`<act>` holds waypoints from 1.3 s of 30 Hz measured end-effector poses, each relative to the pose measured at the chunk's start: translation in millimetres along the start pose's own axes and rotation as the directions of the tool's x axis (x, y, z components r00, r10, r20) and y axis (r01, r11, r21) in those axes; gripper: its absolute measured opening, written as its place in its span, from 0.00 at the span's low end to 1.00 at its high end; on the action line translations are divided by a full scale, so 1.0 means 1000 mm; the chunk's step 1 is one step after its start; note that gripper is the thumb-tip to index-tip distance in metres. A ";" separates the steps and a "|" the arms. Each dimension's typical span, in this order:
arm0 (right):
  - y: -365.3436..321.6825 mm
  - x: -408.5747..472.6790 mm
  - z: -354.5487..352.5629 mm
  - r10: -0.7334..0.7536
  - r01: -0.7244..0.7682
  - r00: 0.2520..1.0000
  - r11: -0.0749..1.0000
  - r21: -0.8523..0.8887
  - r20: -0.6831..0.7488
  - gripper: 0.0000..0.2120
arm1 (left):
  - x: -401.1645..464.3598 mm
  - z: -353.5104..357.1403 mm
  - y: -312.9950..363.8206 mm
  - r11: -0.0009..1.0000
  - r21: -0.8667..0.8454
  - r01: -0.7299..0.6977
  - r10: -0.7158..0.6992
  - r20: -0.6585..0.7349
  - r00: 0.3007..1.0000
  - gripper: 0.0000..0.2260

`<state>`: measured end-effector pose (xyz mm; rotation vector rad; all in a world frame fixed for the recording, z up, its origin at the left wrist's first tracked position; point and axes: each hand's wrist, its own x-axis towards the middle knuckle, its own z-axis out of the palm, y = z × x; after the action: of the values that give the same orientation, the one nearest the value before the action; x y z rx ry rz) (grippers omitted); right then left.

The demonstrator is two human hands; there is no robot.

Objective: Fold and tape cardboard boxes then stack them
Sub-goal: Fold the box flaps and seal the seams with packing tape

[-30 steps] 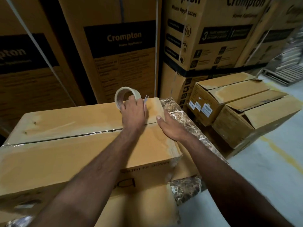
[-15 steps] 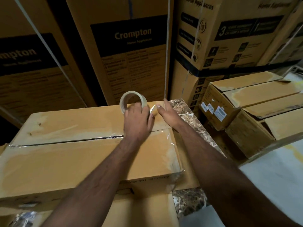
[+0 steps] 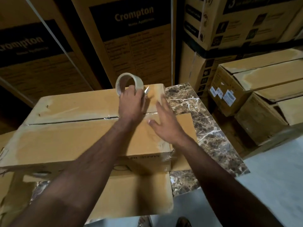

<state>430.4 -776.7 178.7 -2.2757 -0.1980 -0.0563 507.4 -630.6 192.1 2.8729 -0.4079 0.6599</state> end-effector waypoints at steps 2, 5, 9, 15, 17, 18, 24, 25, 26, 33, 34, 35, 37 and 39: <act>0.013 0.004 0.001 0.054 -0.055 0.998 0.994 0.098 0.012 0.36 | -0.008 -0.005 0.007 1.000 -0.009 0.010 -0.010 0.001 1.000 0.13; 0.023 0.007 0.003 0.047 -0.057 0.998 0.974 0.221 0.049 0.31 | -0.032 -0.016 0.021 0.998 -0.055 0.030 -0.030 -0.014 0.999 0.11; 0.050 -0.011 -0.001 -0.002 -0.035 0.993 0.945 0.326 0.114 0.27 | -0.063 -0.027 0.042 0.999 0.007 -0.031 0.031 -0.003 1.000 0.11; 0.033 -0.064 0.003 -0.130 0.249 0.925 0.918 0.310 -0.358 0.30 | -0.084 -0.030 0.044 0.997 0.069 0.039 -0.040 0.015 0.999 0.14; 0.017 -0.078 0.013 -0.277 0.434 0.807 0.877 0.205 -0.521 0.31 | -0.082 -0.033 0.046 0.998 0.041 0.047 -0.049 0.047 0.998 0.13; 0.014 -0.080 0.019 -0.357 0.494 0.761 0.860 0.128 -0.541 0.32 | -0.080 -0.035 0.047 0.998 0.043 0.054 -0.057 0.071 0.996 0.11; 0.047 -0.066 0.050 -0.179 0.368 0.897 0.809 0.459 -0.404 0.28 | -0.090 -0.032 0.051 0.993 0.112 0.031 -0.030 -0.005 1.000 0.13; 0.048 -0.063 0.050 -0.141 0.332 0.926 0.746 0.577 -0.351 0.29 | -0.087 -0.032 0.052 0.994 0.111 0.024 -0.023 -0.006 1.000 0.13; 0.050 -0.060 0.053 -0.107 0.295 0.946 0.671 0.680 -0.306 0.30 | -0.085 -0.033 0.054 0.994 0.109 0.023 -0.023 -0.003 1.000 0.13; 0.073 -0.071 0.064 0.279 0.015 0.868 0.812 0.584 -0.410 0.44 | -0.086 -0.034 0.055 0.996 0.082 0.035 -0.035 0.004 0.999 0.15; 0.071 -0.069 0.058 0.218 0.121 0.847 0.808 0.576 -0.484 0.41 | -0.082 -0.033 0.055 0.997 0.073 0.026 -0.026 -0.005 1.000 0.14; 0.063 -0.067 0.052 0.141 0.234 0.825 0.796 0.558 -0.547 0.39 | -0.078 -0.033 0.053 0.997 0.068 0.026 -0.025 -0.011 1.000 0.14; 0.049 -0.068 0.046 -0.055 0.403 0.783 0.803 0.439 -0.619 0.37 | -0.079 -0.031 0.049 0.997 0.075 0.029 -0.028 -0.012 1.000 0.14; 0.044 -0.071 0.048 -0.280 0.515 0.733 0.824 0.237 -0.620 0.36 | -0.083 -0.028 0.047 0.996 0.086 0.020 -0.017 -0.027 0.999 0.13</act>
<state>366.5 -777.6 106.4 -1.6763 -0.3568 -0.8430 410.0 -650.1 183.9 2.9411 -0.3573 0.7291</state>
